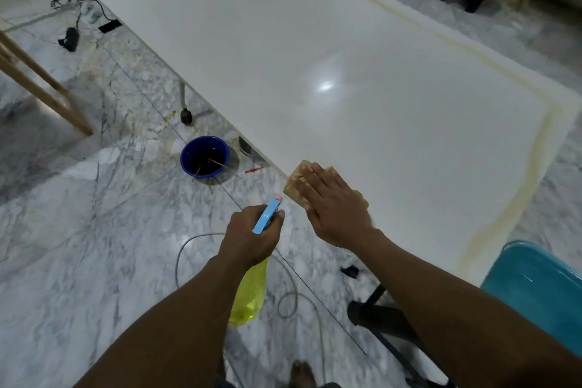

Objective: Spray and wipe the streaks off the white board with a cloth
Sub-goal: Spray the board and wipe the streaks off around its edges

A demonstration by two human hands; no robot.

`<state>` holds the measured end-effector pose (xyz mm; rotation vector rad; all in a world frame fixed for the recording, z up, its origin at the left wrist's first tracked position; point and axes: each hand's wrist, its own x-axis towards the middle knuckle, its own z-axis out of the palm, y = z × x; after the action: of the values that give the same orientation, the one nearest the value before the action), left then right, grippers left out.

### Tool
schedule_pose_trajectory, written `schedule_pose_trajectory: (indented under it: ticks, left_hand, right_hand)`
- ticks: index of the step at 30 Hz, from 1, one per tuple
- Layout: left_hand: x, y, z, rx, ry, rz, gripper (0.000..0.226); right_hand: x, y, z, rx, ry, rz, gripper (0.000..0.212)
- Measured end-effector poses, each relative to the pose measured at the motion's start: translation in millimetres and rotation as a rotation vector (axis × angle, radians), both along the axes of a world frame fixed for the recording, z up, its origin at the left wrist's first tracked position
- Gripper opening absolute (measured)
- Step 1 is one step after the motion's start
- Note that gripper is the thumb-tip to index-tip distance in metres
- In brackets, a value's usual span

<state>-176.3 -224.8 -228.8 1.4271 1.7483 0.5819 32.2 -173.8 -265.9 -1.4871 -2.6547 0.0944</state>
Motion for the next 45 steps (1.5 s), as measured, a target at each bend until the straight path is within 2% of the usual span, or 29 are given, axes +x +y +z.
schedule_pose_trajectory:
  ticks: [8,13,18,22,27,30,37,39,43,45]
  left_hand:
    - [37.1,-38.2,17.0,0.008,0.004,-0.032,0.044]
    - [20.3,-44.5,34.1,0.012,0.012,-0.066,0.046]
    - [-12.3,-38.1,56.0,0.038,0.033,-0.077,0.044]
    - [-19.3,-36.2,65.3,0.068,0.078,-0.116,0.041]
    - [12.6,-55.3,61.3,0.070,0.033,-0.153,0.045]
    - [45.1,-73.0,48.9,0.040,-0.013,-0.157,0.046]
    - [107.5,-109.2,25.2,-0.012,-0.063,-0.235,0.044]
    - [120.1,-113.8,24.4,-0.002,-0.053,-0.277,0.048]
    - [134.4,-113.8,26.8,0.007,-0.054,-0.293,0.039]
    - [137.4,-112.4,28.3,0.000,-0.043,-0.300,0.040]
  right_hand:
    - [44.5,-62.0,-5.5,0.024,0.001,-0.007,0.067]
    - [59.6,-83.2,-3.0,0.007,0.025,-0.010,0.076]
    - [99.9,-123.4,4.4,-0.033,-0.053,0.034,0.085]
    - [91.6,-135.5,9.9,-0.071,-0.012,-0.070,0.070]
    - [94.4,-131.2,8.8,-0.102,-0.022,-0.037,0.069]
    - [102.6,-136.4,4.1,-0.084,-0.026,-0.034,0.078]
    - [137.5,-170.9,-5.5,0.002,0.011,-0.017,0.063]
    - [143.8,-179.7,-5.8,0.011,0.019,-0.033,0.063]
    - [165.8,-210.2,-6.7,0.055,0.052,-0.060,0.065]
    - [167.9,-221.7,0.3,0.047,0.121,-0.104,0.069]
